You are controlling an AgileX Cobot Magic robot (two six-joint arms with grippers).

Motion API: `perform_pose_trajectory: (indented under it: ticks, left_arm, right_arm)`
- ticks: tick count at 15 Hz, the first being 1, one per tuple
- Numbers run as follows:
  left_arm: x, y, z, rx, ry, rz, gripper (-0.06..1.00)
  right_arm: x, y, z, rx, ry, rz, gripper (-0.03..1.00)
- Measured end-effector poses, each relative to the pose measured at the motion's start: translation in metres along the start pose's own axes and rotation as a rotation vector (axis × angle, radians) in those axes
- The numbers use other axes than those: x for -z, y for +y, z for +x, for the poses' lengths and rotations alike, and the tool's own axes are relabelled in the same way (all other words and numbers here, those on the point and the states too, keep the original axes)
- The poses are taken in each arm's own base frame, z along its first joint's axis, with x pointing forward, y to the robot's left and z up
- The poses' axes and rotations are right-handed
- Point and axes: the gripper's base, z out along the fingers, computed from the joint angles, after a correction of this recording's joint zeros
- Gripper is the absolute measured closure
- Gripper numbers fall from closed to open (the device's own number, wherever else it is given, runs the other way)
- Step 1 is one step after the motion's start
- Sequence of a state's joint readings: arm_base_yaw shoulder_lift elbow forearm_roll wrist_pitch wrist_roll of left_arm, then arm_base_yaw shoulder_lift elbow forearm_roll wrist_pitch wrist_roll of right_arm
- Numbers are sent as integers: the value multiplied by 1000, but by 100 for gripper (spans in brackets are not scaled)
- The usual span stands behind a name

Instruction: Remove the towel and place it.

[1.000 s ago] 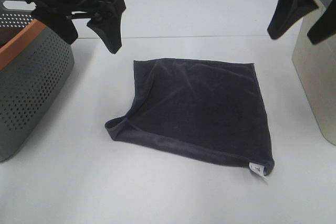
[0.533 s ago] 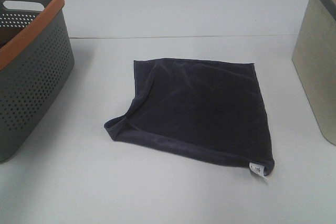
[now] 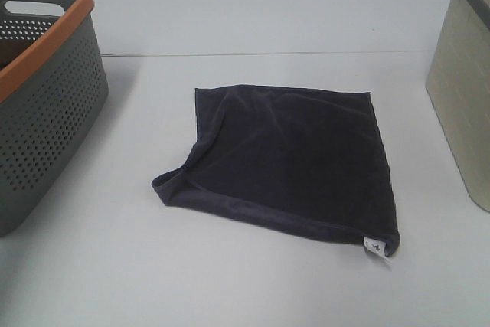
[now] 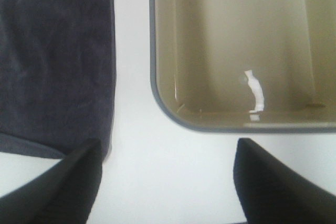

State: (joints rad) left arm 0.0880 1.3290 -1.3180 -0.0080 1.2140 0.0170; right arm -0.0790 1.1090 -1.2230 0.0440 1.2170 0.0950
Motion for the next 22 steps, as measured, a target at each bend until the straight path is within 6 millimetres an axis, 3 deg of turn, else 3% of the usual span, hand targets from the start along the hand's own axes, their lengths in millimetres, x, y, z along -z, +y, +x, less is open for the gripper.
perform_pose_trajectory:
  ticks: [3,4,6,9,10,16,19,22]
  left_arm:
    - [29,0,49,22,-101,-8,13]
    - [32,0,55,21,-113,-8,13]
    - [44,-1,81,14,-169,-9,13]
    - [48,2,113,-17,-226,-43,13]
    - [42,1,135,-11,-291,-45,13]
    - [31,1,206,-12,-455,-57,13]
    - [26,1,241,-11,-555,-59,13]
    - [37,1,267,-22,-714,-71,13]
  right_arm:
    - [11,-6,67,6,-42,-6,34]
    - [14,-7,77,7,-61,-8,34]
    - [24,-11,123,26,-157,-26,34]
    - [30,-14,158,58,-254,-40,34]
    - [32,-16,173,133,-308,-23,34]
    - [39,-18,202,287,-423,-90,34]
    - [24,-21,218,290,-472,-101,34]
    - [5,-24,230,285,-542,-105,34]
